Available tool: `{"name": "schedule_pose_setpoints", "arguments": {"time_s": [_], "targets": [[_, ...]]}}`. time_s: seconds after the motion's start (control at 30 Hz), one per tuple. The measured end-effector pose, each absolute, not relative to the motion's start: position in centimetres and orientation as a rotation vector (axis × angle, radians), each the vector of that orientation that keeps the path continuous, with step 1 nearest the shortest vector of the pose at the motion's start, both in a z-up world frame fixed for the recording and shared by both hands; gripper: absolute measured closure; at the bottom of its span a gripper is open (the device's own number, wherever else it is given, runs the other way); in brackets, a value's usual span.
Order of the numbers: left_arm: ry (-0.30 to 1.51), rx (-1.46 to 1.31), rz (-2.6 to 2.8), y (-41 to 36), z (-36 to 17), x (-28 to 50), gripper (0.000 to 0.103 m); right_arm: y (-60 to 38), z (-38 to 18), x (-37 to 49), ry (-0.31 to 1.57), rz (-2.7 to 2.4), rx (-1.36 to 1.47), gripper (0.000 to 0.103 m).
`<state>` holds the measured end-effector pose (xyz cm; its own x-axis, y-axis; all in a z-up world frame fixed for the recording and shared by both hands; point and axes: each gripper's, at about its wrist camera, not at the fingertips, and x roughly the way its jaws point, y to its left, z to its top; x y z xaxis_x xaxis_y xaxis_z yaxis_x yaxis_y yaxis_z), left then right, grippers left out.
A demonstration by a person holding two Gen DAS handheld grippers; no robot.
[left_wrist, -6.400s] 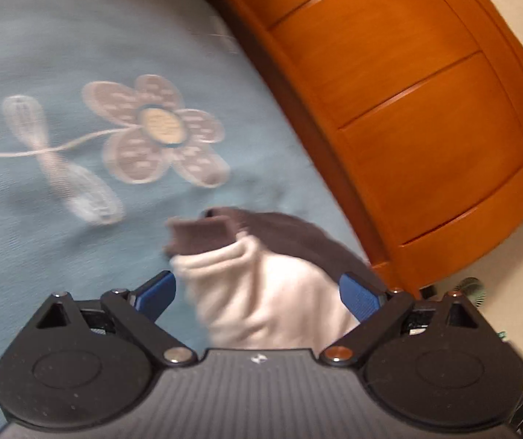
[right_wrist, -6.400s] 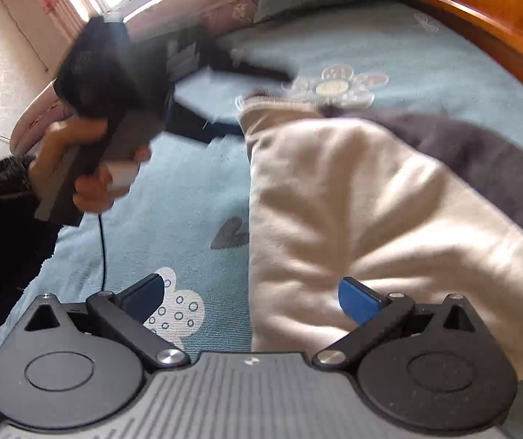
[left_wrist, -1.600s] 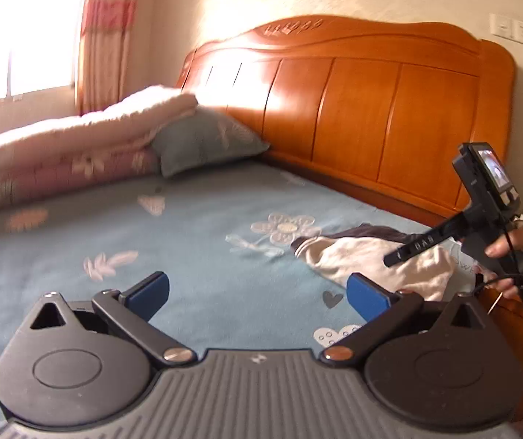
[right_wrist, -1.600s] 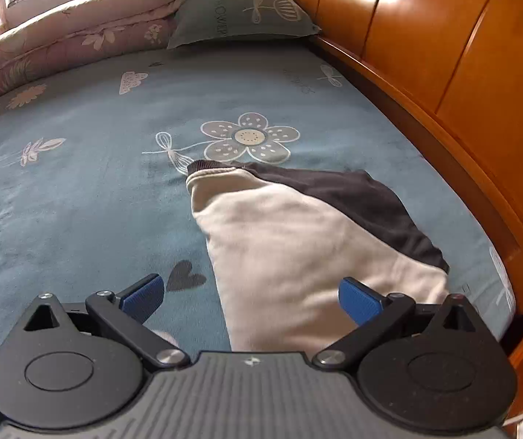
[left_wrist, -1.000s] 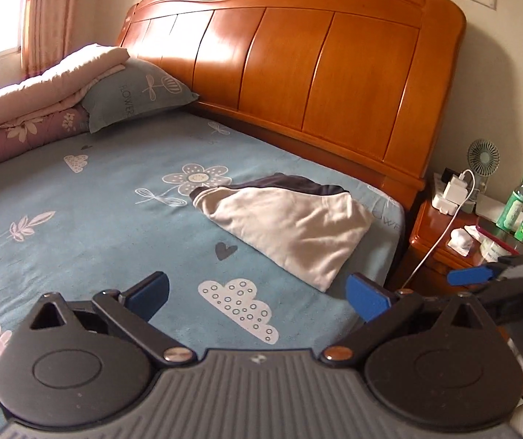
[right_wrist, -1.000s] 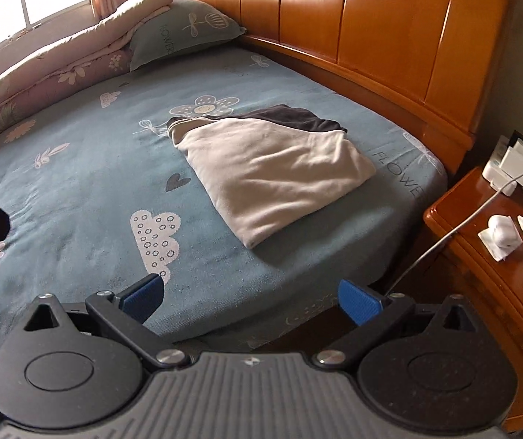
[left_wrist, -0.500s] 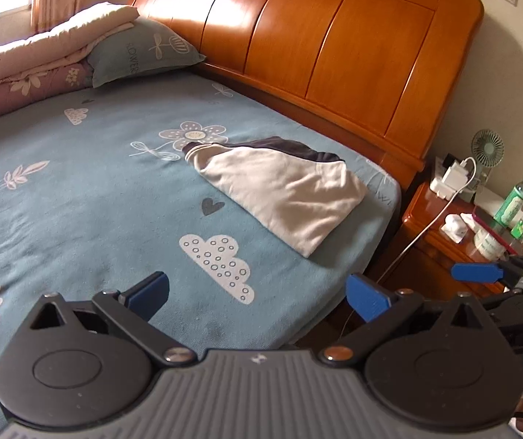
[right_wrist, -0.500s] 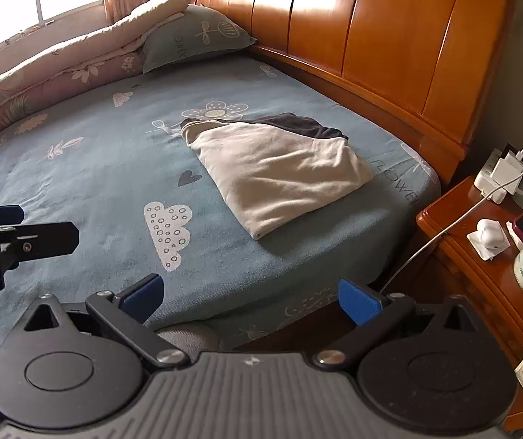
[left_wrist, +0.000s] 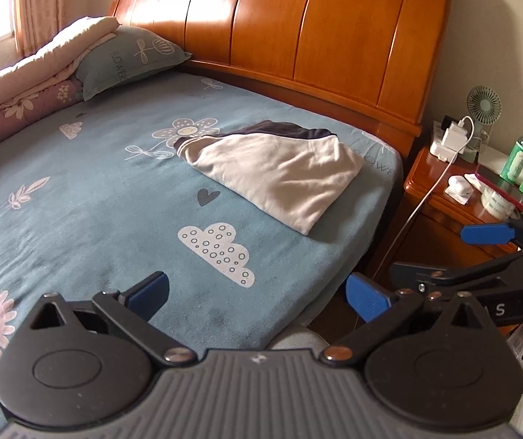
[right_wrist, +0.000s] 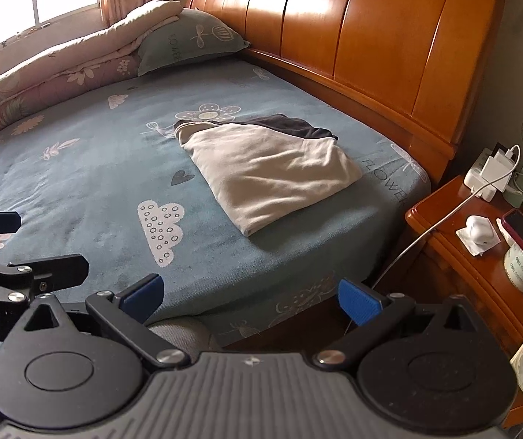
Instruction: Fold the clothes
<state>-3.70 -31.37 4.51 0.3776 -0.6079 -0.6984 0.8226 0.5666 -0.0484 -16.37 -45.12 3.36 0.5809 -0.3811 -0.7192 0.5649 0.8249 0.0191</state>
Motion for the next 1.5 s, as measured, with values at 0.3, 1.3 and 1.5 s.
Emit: {"name": "schedule_pose_setpoints", "arguments": {"time_s": [0.3, 1.3, 1.5], "targets": [[0.780, 0.327, -0.932, -31.8, 3.9, -3.4, 0.001, -45.5, 2.7, -16.0, 0.797, -0.572, 0.255, 0.000], [0.812, 0.277, -0.917, -31.9, 3.8, -2.0, 0.001, -46.3, 2.4, -13.4, 0.821, -0.523, 0.248, 0.000], [0.797, 0.284, -0.913, -31.9, 3.8, -2.2, 0.001, -46.4, 2.3, -13.4, 0.821, -0.521, 0.252, 0.000]]}}
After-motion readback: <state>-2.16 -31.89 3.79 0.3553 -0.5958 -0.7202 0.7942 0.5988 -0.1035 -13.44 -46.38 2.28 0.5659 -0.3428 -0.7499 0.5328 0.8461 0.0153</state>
